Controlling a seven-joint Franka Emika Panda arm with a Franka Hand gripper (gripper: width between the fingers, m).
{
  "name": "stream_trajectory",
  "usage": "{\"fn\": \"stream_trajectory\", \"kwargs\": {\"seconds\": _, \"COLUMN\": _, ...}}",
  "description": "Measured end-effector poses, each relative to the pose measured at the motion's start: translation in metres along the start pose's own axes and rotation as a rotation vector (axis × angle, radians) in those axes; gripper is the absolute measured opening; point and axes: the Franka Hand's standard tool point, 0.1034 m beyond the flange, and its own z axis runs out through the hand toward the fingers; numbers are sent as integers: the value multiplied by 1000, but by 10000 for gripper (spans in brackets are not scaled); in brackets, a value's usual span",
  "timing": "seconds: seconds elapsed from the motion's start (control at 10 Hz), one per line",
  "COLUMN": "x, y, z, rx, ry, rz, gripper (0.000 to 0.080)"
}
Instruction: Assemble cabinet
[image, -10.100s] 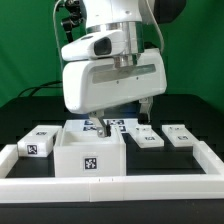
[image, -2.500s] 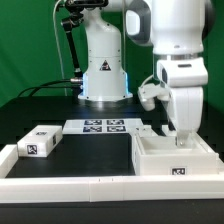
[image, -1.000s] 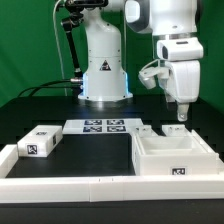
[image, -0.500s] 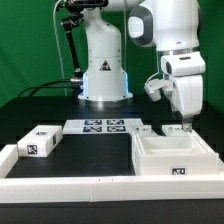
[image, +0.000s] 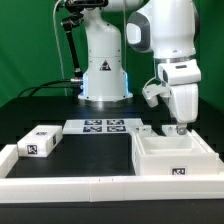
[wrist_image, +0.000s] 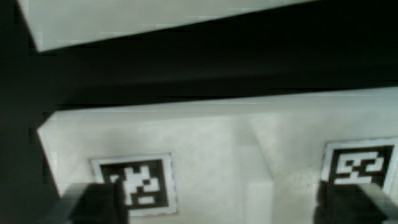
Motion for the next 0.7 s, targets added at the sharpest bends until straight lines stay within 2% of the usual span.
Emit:
{"fn": "stream_trajectory", "kwargs": {"seconds": 0.1, "x": -1, "y": -2, "z": 3, "rx": 7, "ry": 0, "rz": 3, "gripper": 368}}
{"fn": "stream_trajectory", "kwargs": {"seconds": 0.2, "x": -2, "y": -3, "z": 5, "rx": 12, "ry": 0, "rz": 4, "gripper": 368}}
{"fn": "stream_trajectory", "kwargs": {"seconds": 0.3, "x": -1, "y": -4, "z": 5, "rx": 13, "ry": 0, "rz": 4, "gripper": 185}}
{"fn": "stream_trajectory", "kwargs": {"seconds": 0.4, "x": -1, "y": -3, "z": 5, "rx": 12, "ry": 1, "rz": 4, "gripper": 68}}
{"fn": "stream_trajectory", "kwargs": {"seconds": 0.7, "x": -2, "y": -3, "z": 5, "rx": 12, "ry": 1, "rz": 5, "gripper": 67}}
